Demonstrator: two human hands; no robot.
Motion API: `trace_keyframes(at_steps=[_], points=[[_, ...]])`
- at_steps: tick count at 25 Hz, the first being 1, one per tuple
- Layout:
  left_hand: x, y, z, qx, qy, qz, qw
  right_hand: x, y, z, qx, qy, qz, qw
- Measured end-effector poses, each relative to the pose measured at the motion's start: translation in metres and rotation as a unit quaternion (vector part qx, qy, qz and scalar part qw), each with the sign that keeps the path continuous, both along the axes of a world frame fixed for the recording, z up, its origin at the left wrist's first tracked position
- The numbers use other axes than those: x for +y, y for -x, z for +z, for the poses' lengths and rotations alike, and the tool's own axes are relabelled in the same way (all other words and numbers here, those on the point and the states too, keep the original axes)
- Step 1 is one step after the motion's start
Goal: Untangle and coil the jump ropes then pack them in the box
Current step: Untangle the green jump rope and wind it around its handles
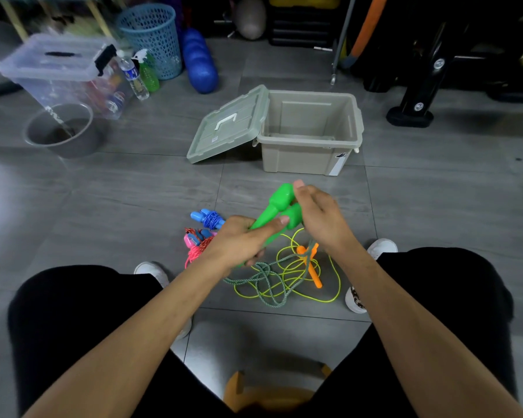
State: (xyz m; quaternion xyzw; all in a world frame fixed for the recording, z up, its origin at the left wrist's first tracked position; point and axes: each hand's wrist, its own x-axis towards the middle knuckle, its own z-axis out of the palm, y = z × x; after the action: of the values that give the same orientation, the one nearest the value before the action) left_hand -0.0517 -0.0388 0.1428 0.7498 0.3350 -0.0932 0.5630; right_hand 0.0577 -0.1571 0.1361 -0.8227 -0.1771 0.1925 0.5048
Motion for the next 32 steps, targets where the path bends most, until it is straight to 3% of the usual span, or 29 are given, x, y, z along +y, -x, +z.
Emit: trace_keyframes(at_steps=[2,3,7,10,15,20,22,23,25,26,32], points=[[0.006,0.000,0.004,-0.013,0.116,0.070,0.991,-0.002,-0.004,-0.001,0.071,-0.060,-0.006,0.996],[0.011,0.000,0.006,-0.025,0.163,0.085,0.983,-0.003,-0.006,-0.004,0.064,-0.074,0.003,0.995],[0.021,0.004,0.006,-0.076,0.272,0.145,0.948,-0.005,0.006,-0.013,-0.114,-0.015,0.108,0.988],[0.022,0.000,0.002,-0.107,0.292,0.200,0.929,0.001,0.023,-0.017,-0.205,0.014,0.206,0.957],[0.025,-0.003,-0.007,-0.112,0.230,0.268,0.929,0.008,0.046,-0.016,-0.250,0.189,0.336,0.888],[0.027,-0.005,-0.002,-0.100,0.324,0.248,0.907,0.006,0.057,-0.008,-0.274,0.245,0.392,0.844],[0.030,-0.005,-0.006,-0.087,0.265,0.238,0.931,0.005,0.061,-0.001,-0.290,0.254,0.432,0.815],[0.030,-0.003,-0.010,-0.071,0.183,0.215,0.957,0.002,0.061,0.004,-0.294,0.249,0.444,0.809],[0.027,-0.001,-0.016,-0.035,-0.020,0.133,0.990,-0.006,0.056,0.016,-0.285,0.217,0.437,0.825],[0.024,-0.001,-0.017,-0.025,-0.080,0.079,0.993,-0.011,0.050,0.021,-0.274,0.193,0.424,0.841],[-0.007,0.004,0.008,0.040,-0.102,-0.094,0.989,-0.026,0.002,0.021,-0.254,0.095,0.294,0.917]])
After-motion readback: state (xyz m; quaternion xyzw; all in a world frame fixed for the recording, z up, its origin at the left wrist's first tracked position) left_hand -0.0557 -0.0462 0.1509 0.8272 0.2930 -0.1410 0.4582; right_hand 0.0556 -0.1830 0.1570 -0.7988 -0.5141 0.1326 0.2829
